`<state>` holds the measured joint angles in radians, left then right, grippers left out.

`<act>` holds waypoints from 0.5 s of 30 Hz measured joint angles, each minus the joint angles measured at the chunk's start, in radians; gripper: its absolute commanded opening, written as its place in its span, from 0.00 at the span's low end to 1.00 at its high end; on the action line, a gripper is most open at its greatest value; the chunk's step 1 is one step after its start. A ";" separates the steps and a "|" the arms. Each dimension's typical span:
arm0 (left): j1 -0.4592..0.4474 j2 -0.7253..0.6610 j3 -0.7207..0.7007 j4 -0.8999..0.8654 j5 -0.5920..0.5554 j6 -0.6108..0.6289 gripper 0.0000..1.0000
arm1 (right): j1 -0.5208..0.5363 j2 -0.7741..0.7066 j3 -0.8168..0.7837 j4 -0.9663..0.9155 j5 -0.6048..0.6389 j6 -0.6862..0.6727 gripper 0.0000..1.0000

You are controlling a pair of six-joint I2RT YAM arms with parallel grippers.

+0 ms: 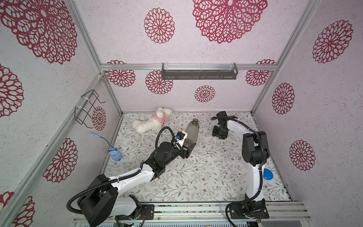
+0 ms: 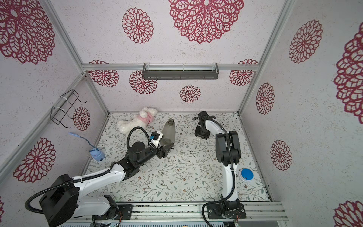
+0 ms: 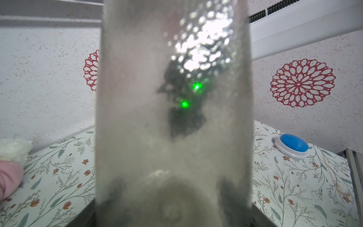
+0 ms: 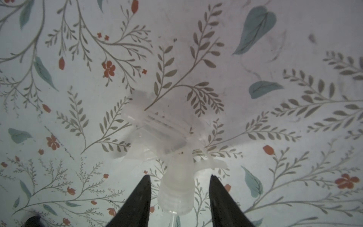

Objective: Attach spray nozzles to spray bottles
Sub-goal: Pick up the spray nozzle from the center of the board.

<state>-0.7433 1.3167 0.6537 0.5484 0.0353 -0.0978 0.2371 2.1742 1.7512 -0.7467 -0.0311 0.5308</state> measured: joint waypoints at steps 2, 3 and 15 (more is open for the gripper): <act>0.000 0.000 0.000 0.000 0.000 0.001 0.67 | 0.000 0.005 0.001 -0.008 0.000 0.000 0.49; 0.000 0.000 0.000 0.000 0.000 0.001 0.67 | 0.000 0.009 0.001 -0.012 0.000 0.000 0.48; 0.000 0.000 0.000 0.000 -0.002 0.005 0.67 | 0.000 0.048 0.006 0.004 -0.011 0.001 0.35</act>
<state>-0.7433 1.3167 0.6537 0.5484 0.0330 -0.0925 0.2371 2.2219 1.7576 -0.7429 -0.0425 0.5316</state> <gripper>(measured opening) 0.772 0.380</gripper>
